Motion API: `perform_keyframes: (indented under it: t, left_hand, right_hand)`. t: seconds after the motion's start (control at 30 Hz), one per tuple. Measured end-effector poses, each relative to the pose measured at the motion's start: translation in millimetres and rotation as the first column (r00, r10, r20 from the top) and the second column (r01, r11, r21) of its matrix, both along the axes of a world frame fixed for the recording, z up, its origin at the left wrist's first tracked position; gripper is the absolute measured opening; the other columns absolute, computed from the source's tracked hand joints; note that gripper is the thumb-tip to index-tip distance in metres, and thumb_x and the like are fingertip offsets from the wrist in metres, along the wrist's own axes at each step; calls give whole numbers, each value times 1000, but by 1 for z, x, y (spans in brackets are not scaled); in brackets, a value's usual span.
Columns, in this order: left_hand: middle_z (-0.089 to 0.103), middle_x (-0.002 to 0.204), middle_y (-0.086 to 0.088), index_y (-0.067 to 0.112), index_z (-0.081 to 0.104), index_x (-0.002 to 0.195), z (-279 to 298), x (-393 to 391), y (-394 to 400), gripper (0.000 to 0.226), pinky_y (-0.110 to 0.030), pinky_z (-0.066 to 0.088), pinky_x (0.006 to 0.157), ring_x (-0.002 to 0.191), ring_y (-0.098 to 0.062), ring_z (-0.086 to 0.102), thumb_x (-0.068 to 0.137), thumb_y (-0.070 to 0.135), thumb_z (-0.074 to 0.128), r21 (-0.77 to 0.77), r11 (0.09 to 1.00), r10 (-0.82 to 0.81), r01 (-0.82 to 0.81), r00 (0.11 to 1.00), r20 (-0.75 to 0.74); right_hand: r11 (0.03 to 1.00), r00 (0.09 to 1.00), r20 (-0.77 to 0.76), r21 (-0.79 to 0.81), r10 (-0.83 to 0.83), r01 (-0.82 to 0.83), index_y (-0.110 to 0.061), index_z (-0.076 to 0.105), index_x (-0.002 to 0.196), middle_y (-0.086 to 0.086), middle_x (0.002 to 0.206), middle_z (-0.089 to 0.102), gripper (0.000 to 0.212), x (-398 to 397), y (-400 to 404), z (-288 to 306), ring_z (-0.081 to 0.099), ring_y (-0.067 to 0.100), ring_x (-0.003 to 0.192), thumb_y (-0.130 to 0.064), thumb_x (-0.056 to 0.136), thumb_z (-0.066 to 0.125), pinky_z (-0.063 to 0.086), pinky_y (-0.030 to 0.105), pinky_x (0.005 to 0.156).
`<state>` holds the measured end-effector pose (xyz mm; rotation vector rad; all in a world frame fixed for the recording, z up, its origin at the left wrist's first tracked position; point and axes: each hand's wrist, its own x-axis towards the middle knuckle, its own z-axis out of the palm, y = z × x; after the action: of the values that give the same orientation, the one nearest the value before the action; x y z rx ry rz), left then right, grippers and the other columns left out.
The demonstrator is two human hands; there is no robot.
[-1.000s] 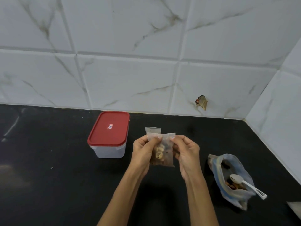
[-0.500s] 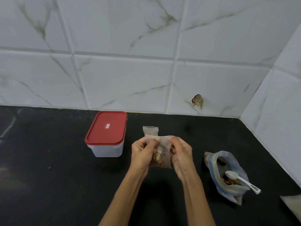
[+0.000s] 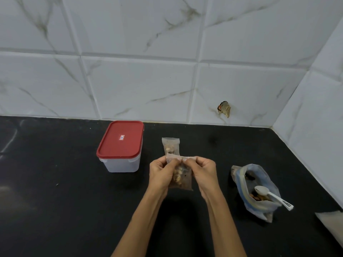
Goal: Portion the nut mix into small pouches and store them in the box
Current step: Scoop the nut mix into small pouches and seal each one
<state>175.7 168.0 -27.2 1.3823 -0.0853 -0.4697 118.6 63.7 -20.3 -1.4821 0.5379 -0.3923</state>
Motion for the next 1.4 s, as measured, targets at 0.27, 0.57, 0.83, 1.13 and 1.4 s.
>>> perform_keyframes:
  t: [0.27, 0.57, 0.83, 1.13, 1.4]
  left_hand:
    - [73, 86, -16, 9, 74, 74, -12, 8, 3, 10, -54, 57, 76, 89, -32, 69, 82, 13, 70, 17, 1000, 15, -13, 992, -124]
    - [72, 85, -18, 4, 73, 78, -23, 23, 1, 7, -43, 57, 69, 83, -30, 69, 80, 11, 72, -17, 998, 52, -57, 975, -215]
    - [73, 83, -14, 5, 74, 78, -37, 55, -13, 5, -35, 55, 67, 80, -25, 70, 81, 6, 70, 8, 987, 152, -158, 935, -320]
    - [71, 82, -6, 16, 72, 68, -50, 104, -46, 18, -29, 54, 64, 83, -20, 67, 84, 8, 67, 210, 949, 273, -234, 946, -178]
    - [70, 78, 4, 13, 75, 82, -66, 118, -50, 9, -23, 49, 72, 75, -6, 63, 84, 11, 67, 370, 878, 323, -305, 946, 13]
  right_hand:
    - [997, 998, -17, -64, -54, 53, -7, 73, 74, 4, 72, 73, 10, 0, -4, -11, 70, 9, 68, -7, 82, 69, 52, 17, 58]
    - [993, 993, -31, -39, -110, 109, -7, 73, 74, 4, 71, 73, 8, 12, -11, -23, 70, 10, 67, -6, 82, 70, 56, 19, 58]
    - [984, 980, -105, 27, -171, 175, -6, 74, 76, 4, 70, 73, 9, 47, -22, -44, 67, 9, 64, -10, 82, 70, 55, 19, 60]
    - [967, 946, -206, -6, -249, 254, -11, 73, 70, 9, 76, 73, 16, 101, -44, -58, 70, 22, 79, -16, 85, 67, 57, 37, 73]
    - [963, 926, -265, -104, -267, 248, -23, 73, 78, -4, 80, 72, 10, 124, -45, -79, 68, 13, 82, -23, 86, 67, 57, 36, 81]
